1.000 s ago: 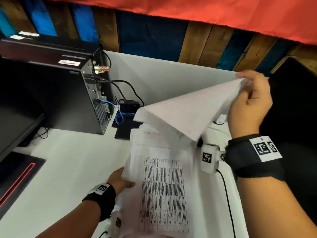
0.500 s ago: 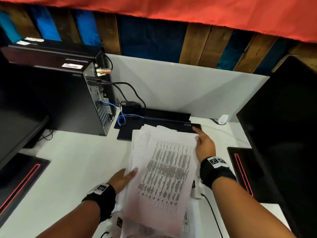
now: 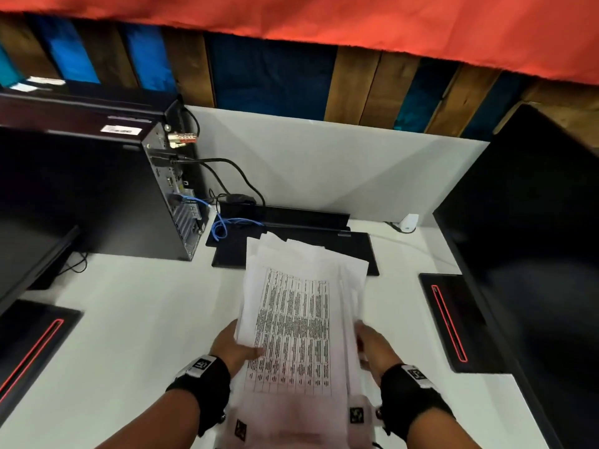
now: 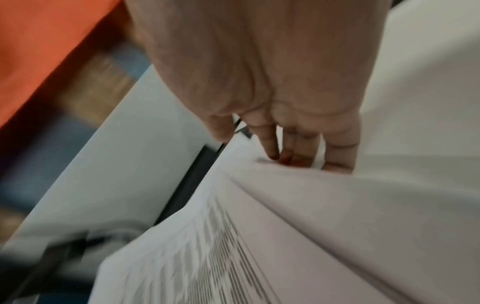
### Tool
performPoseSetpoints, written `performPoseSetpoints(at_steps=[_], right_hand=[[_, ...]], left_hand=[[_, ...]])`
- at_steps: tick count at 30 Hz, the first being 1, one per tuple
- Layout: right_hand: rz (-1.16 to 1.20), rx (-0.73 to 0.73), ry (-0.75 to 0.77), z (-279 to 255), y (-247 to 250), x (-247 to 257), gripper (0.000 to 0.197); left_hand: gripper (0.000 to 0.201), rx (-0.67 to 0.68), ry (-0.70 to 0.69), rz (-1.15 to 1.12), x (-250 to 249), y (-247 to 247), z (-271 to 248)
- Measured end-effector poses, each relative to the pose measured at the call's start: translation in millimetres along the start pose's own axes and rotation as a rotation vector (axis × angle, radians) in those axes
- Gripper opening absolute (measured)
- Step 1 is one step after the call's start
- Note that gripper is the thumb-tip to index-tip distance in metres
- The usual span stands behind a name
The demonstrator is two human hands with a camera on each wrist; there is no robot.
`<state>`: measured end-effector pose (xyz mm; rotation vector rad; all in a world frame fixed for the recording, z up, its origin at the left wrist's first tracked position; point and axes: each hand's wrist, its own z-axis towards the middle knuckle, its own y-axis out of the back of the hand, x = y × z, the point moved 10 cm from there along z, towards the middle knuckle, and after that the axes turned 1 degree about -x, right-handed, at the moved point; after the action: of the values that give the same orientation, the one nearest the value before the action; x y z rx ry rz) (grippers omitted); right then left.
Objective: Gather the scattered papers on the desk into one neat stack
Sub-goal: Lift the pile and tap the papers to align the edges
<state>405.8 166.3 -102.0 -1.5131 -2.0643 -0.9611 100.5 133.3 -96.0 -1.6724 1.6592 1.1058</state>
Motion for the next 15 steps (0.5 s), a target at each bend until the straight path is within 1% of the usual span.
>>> performPoseSetpoints(at_steps=[1,2,3,5,6,8,9,10,11,12,13,15], right_hand=[[0.149,0.026,-0.021,-2,2,-2,0.055],[0.238,0.065,-0.023,-6,3,-2,0.055],[0.246,0.101,0.001,-11,2,2,0.063],[0.209,0.118,0.049,-17,2,6,0.094],[0.227,0.124,0.080,-22,0,12,0.097],[0.358,0.162,0.139,-35,-5,30,0.083],[0.441,0.197,0.172,-45,-7,43,0.083],[0.508,0.218,0.202,-53,-7,57,0.089],[0.560,0.212,0.246,-64,-4,75,0.093],[0.584,0.172,0.310,-73,3,93,0.090],[0.586,0.119,0.390,-85,11,112,0.079],[0.503,-0.017,0.526,-117,28,151,0.046]], left_hand=[[0.052,-0.013,-0.031,-0.001,-5,1,-3],[0.053,-0.019,-0.059,-0.005,-10,2,-5],[0.053,-0.018,-0.087,-0.026,-17,3,-9],[0.052,-0.008,-0.134,-0.097,-34,6,-17],[0.052,0.003,-0.156,-0.132,-44,7,-21],[0.052,0.019,-0.203,-0.190,-67,12,-31],[0.051,0.019,-0.227,-0.203,-80,15,-37],[0.047,0.012,-0.250,-0.210,-92,19,-42],[0.043,-0.004,-0.279,-0.217,-106,24,-48],[0.039,-0.030,-0.310,-0.227,-119,30,-53],[0.037,-0.049,-0.344,-0.247,-133,36,-59],[0.035,-0.082,-0.422,-0.289,-159,47,-70]])
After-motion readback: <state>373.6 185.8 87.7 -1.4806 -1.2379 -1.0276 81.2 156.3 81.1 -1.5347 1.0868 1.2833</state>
